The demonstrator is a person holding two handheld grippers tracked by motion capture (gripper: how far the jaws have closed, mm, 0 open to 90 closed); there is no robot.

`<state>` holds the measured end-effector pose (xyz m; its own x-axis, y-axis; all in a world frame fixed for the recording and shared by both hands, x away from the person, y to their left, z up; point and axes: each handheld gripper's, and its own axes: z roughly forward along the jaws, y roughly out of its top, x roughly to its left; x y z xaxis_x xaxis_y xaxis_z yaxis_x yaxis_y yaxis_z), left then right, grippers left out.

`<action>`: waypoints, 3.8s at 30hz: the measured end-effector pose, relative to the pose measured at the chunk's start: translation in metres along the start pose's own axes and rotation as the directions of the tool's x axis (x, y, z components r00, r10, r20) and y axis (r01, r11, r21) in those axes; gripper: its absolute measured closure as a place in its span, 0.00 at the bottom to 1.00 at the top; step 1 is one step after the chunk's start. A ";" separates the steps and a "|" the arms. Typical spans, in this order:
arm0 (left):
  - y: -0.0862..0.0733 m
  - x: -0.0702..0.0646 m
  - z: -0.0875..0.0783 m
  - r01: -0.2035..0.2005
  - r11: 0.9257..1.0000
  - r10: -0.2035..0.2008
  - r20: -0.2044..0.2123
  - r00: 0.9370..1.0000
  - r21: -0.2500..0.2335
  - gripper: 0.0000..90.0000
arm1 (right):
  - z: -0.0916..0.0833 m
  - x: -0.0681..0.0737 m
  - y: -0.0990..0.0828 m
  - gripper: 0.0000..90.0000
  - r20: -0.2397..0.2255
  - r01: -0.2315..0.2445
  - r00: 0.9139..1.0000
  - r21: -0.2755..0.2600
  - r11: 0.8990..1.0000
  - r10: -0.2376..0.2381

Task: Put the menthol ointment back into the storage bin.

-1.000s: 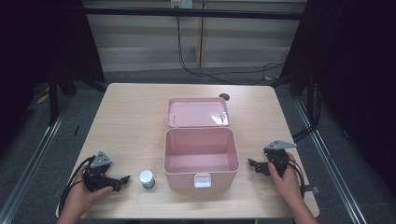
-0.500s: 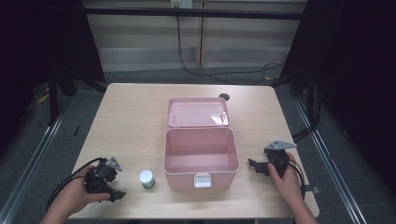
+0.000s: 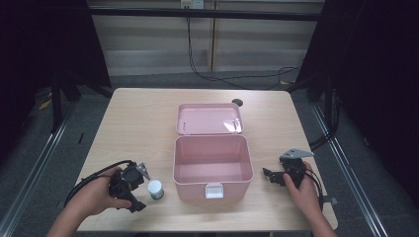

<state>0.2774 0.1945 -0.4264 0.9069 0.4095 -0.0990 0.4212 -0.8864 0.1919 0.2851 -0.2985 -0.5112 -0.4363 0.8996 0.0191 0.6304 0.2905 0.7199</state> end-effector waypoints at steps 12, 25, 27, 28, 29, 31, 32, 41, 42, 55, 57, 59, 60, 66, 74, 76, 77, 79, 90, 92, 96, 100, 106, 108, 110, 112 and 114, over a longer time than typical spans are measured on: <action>0.028 0.006 0.003 -0.009 1.000 0.009 0.026 1.000 0.005 0.35 | 0.000 0.000 0.000 0.19 0.000 0.000 1.000 0.000 1.000 0.000; 0.041 0.012 0.011 0.001 0.999 -0.002 0.030 1.000 0.035 0.40 | 0.000 0.000 0.000 0.19 0.000 0.000 1.000 0.000 1.000 0.000; 0.043 0.013 0.012 0.005 0.999 -0.006 0.032 0.999 0.036 0.41 | 0.000 0.000 0.000 0.19 0.000 -0.001 1.000 0.000 1.000 0.001; 0.044 0.014 0.012 0.004 0.999 -0.006 0.034 0.999 0.041 0.41 | 0.000 0.000 0.000 0.19 0.000 -0.001 1.000 0.000 1.000 0.001; 0.044 0.014 0.012 0.004 0.999 -0.006 0.034 0.999 0.041 0.42 | 0.000 0.000 0.000 0.19 0.000 -0.001 1.000 0.000 1.000 0.001; 0.046 0.015 0.013 0.010 0.999 -0.012 0.033 0.999 0.046 0.44 | 0.000 0.000 0.000 0.19 0.000 0.000 1.000 0.000 1.000 0.000; 0.046 0.015 0.013 0.010 0.999 -0.012 0.033 0.999 0.046 0.45 | 0.000 0.000 0.000 0.19 0.000 0.000 1.000 0.000 1.000 0.000; 0.050 0.013 0.014 0.014 0.998 -0.016 0.031 0.999 0.067 0.55 | 0.000 0.000 0.000 0.19 0.000 -0.001 1.000 0.000 1.000 0.001; 0.050 0.013 0.014 0.014 0.998 -0.016 0.031 0.999 0.067 0.56 | 0.000 0.000 0.000 0.19 0.000 -0.001 1.000 0.000 1.000 0.001; 0.052 0.012 -0.005 0.056 0.994 -0.058 0.018 0.998 0.091 0.56 | 0.000 0.000 0.000 0.19 0.000 0.001 1.000 0.000 1.000 -0.001; 0.053 0.013 -0.014 0.072 0.993 -0.074 0.022 0.997 0.091 0.56 | 0.000 0.000 0.000 0.19 0.000 0.000 1.000 0.000 1.000 0.000; 0.053 0.012 -0.019 0.082 0.993 -0.084 0.022 0.996 0.089 0.56 | 0.000 0.000 0.000 0.19 0.000 0.000 1.000 0.000 1.000 0.000; 0.053 0.012 -0.022 0.089 0.992 -0.092 0.023 0.996 0.087 0.56 | 0.000 0.000 0.000 0.19 -0.001 0.002 1.000 -0.001 1.000 -0.002; 0.056 0.013 -0.036 0.102 0.990 -0.103 0.015 0.995 0.093 0.56 | 0.000 0.000 0.000 0.19 -0.001 0.001 1.000 -0.001 1.000 -0.001; 0.064 0.015 -0.060 0.113 0.990 -0.115 0.013 0.993 0.087 0.56 | 0.000 0.000 0.000 0.19 0.000 0.000 1.000 0.001 1.000 0.000; 0.066 0.017 -0.066 0.127 0.989 -0.129 0.020 0.991 0.078 0.56 | 0.000 0.000 0.000 0.19 -0.001 0.001 1.000 -0.001 1.000 -0.001; 0.067 0.017 -0.068 0.125 0.989 -0.127 0.023 0.992 0.078 0.56 | 0.000 0.000 0.000 0.19 0.000 0.000 1.000 0.000 1.000 0.000; 0.070 0.020 -0.075 0.124 0.989 -0.126 0.022 0.992 0.082 0.56 | 0.000 0.000 0.000 0.19 0.000 0.001 1.000 -0.001 1.000 -0.001; 0.084 0.027 -0.093 0.160 0.985 -0.162 0.023 0.986 0.068 0.56 | 0.000 0.000 0.000 0.19 0.000 0.001 1.000 -0.004 1.000 -0.001; 0.087 0.028 -0.095 0.167 0.984 -0.169 0.022 0.985 0.066 0.56 | 0.000 0.000 0.000 0.19 0.001 0.003 1.000 -0.003 1.000 -0.003; 0.090 0.030 -0.098 0.174 0.983 -0.176 0.024 0.984 0.062 0.56 | 0.000 0.000 0.000 0.19 0.001 0.001 1.000 -0.003 1.000 -0.001; 0.096 0.032 -0.104 0.188 0.980 -0.189 0.001 0.982 0.062 0.56 | 0.000 0.000 0.000 0.19 0.001 0.003 1.000 -0.004 1.000 -0.003; 0.102 0.034 -0.109 0.203 0.978 -0.203 -0.006 0.979 0.052 0.56 | 0.000 0.000 0.000 0.19 0.001 0.003 1.000 -0.003 1.000 -0.003; 0.104 0.036 -0.109 0.207 0.977 -0.207 -0.011 0.978 0.054 0.56 | 0.000 0.000 0.000 0.19 0.000 0.003 1.000 -0.004 1.000 -0.003; 0.104 0.037 -0.109 0.214 0.975 -0.213 -0.010 0.977 0.053 0.56 | 0.000 0.000 0.000 0.19 0.001 0.002 1.000 -0.003 1.000 -0.002; 0.107 0.039 -0.109 0.220 0.974 -0.220 -0.011 0.975 0.055 0.56 | 0.000 0.000 0.000 0.19 0.001 0.002 1.000 -0.004 1.000 -0.002; 0.109 0.040 -0.110 0.230 0.972 -0.229 -0.017 0.973 0.046 0.56 | 0.000 0.000 0.000 0.19 0.001 0.003 1.000 -0.004 1.000 -0.003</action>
<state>0.3605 0.1380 -0.3018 0.7862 0.6054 -0.1241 0.6175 -0.7775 0.1194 0.2855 -0.2986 -0.5114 -0.4375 0.8990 0.0166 0.6269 0.2917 0.7225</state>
